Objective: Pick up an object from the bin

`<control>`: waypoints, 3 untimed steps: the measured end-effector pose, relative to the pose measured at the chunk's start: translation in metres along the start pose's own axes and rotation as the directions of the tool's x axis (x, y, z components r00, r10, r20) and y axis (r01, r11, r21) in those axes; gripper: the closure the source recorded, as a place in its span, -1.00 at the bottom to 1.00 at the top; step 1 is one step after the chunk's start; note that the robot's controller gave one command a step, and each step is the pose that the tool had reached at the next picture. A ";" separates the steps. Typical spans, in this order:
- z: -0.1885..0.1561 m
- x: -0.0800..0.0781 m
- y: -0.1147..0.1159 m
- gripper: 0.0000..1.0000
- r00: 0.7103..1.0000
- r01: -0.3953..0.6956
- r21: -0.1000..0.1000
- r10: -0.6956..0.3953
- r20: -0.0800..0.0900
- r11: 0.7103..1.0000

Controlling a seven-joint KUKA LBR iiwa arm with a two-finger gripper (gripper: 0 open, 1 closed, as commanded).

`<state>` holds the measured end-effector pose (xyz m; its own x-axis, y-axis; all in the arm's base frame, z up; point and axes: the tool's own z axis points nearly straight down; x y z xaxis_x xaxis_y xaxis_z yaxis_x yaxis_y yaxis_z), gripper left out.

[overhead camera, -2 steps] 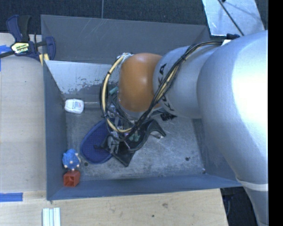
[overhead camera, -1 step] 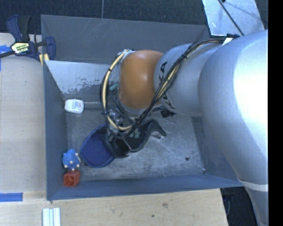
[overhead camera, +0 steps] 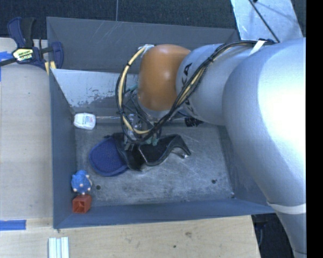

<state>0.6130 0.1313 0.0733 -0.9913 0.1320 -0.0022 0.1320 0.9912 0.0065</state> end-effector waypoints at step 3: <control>-0.094 0.018 0.018 1.00 1.000 -0.013 0.002 0.013 0.009 1.000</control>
Offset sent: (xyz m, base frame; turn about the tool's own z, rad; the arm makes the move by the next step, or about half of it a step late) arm 0.0000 0.0000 0.0000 0.0000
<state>0.5977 0.1513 0.1678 -0.9894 0.1452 -0.0108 0.1451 0.9894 0.0045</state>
